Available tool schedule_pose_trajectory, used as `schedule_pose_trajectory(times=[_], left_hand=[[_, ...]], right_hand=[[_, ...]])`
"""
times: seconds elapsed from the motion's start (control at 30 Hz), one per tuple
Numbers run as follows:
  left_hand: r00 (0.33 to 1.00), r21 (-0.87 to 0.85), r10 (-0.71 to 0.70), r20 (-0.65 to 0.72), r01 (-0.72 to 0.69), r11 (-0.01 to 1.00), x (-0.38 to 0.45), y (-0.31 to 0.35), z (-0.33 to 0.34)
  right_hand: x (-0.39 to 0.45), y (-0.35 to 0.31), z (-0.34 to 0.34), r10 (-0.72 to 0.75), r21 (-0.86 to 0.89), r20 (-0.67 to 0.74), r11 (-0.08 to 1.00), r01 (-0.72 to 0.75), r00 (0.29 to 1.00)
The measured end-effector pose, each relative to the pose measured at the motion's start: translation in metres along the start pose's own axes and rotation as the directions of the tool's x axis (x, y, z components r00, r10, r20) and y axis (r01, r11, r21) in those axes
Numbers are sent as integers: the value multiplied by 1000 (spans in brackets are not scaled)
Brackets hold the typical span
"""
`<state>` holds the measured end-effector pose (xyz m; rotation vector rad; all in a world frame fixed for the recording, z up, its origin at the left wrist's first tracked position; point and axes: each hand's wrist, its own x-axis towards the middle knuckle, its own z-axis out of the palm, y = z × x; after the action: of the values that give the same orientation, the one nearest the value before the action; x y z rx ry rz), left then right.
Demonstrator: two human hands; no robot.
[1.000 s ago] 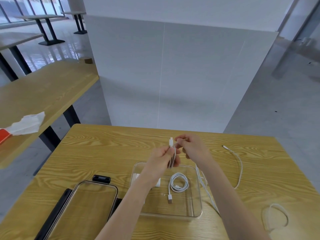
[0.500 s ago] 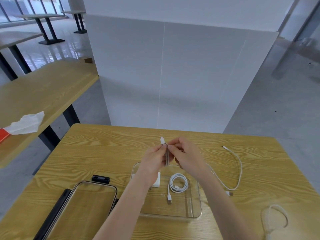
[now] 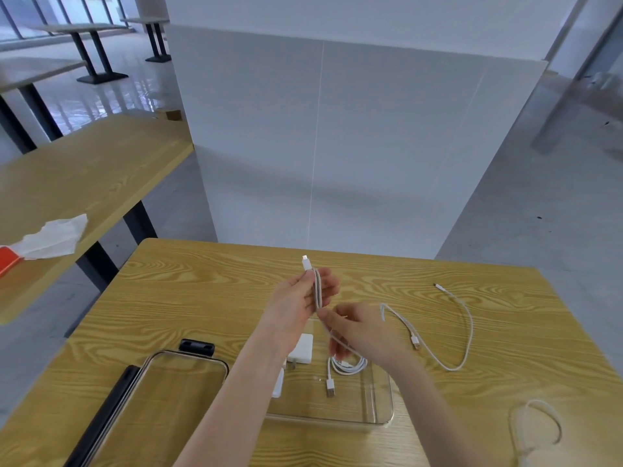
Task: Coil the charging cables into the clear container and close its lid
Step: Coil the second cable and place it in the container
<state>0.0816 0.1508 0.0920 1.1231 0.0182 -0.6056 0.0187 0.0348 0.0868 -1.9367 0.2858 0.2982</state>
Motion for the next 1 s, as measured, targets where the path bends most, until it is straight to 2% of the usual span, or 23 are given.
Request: schedule_pose_trajectory(times=[0.13, 0.23, 0.33, 0.43, 0.53, 0.67, 0.8, 0.9, 1.0], left_hand=[[999, -88, -2, 37, 6, 996, -1, 2, -1], [993, -74, 3, 122, 6, 997, -5, 7, -3], [974, 58, -41, 223, 29, 998, -11, 5, 0], [944, 309, -161, 289, 68, 949, -17, -4, 6], [946, 528, -251, 203, 110, 842, -18, -14, 12], [978, 611, -186, 96, 90, 787, -11, -16, 15], [994, 599, -114, -2, 92, 796, -8, -18, 12], [994, 522, -59, -90, 98, 847, -5, -21, 7], [984, 366, -40, -173, 102, 925, 0, -15, 2]], right_hand=[[4, 12, -7, 118, -179, 31, 978, -110, 993], [8, 19, -24, 224, -295, 54, 935, -199, 973], [22, 18, -37, 294, -359, -79, 883, -302, 953], [30, 1, -47, 240, -469, -137, 839, -276, 961], [31, -12, -53, 203, -346, -93, 911, -223, 975], [21, -27, -44, 94, -411, -69, 904, -114, 993], [7, -36, -36, 14, -373, -91, 927, -47, 996], [-4, -39, -25, -32, -276, -133, 961, -6, 991], [-13, -36, -13, 0, -78, -27, 997, -2, 1000]])
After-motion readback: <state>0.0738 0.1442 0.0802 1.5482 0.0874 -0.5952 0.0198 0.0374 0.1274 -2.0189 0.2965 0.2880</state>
